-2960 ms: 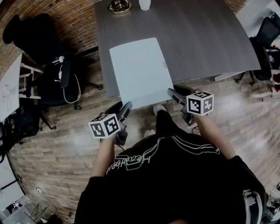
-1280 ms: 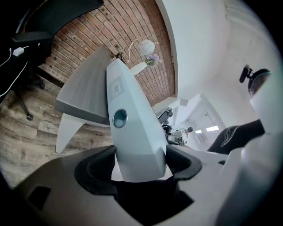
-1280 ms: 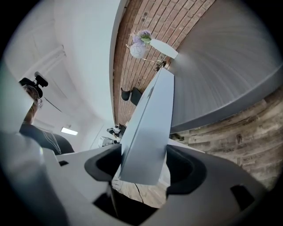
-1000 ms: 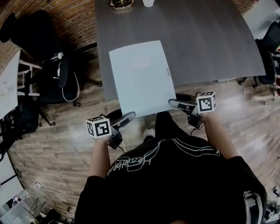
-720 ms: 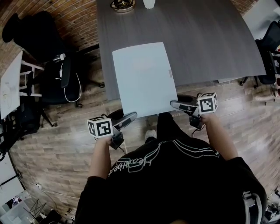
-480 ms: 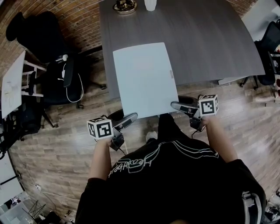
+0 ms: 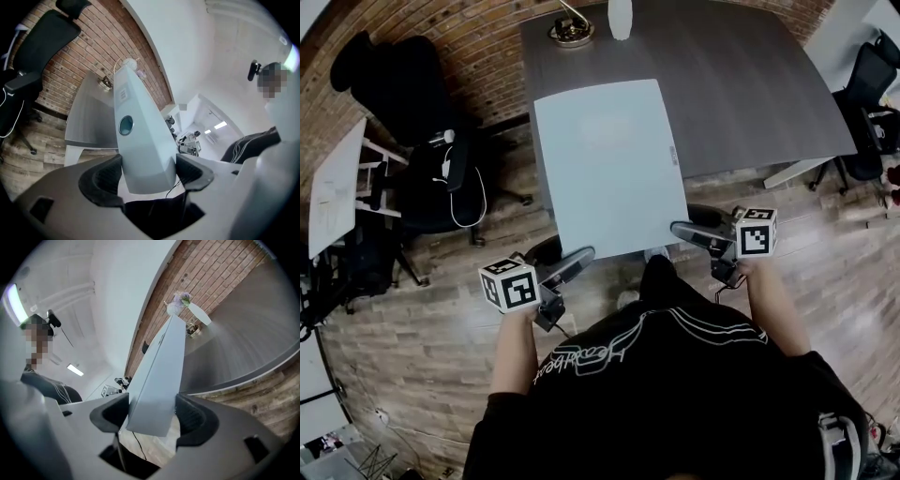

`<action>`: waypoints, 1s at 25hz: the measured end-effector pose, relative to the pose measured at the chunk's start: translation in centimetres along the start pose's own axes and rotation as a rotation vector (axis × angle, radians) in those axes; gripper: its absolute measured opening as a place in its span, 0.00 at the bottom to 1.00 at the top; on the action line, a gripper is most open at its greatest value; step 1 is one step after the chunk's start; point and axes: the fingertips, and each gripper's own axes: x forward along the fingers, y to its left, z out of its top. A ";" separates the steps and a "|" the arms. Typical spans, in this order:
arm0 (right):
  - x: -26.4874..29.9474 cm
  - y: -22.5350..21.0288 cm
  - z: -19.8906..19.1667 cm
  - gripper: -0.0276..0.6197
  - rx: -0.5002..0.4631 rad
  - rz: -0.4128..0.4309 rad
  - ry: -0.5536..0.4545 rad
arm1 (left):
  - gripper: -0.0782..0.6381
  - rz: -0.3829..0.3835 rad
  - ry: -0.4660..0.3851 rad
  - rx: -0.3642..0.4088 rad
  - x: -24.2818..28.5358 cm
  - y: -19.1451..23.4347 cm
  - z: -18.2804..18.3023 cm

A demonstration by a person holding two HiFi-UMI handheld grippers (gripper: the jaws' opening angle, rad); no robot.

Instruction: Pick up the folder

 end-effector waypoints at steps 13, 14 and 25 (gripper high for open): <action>-5.0 8.0 2.8 0.47 -0.200 0.049 -0.048 | 0.60 0.037 -0.113 0.149 -2.5 -9.3 1.0; -5.6 8.5 2.9 0.47 -0.202 0.058 -0.052 | 0.60 0.040 -0.127 0.150 -2.6 -10.2 1.0; -12.2 10.9 0.1 0.47 -0.228 0.109 -0.079 | 0.60 0.087 -0.198 0.196 -1.5 -17.1 -3.2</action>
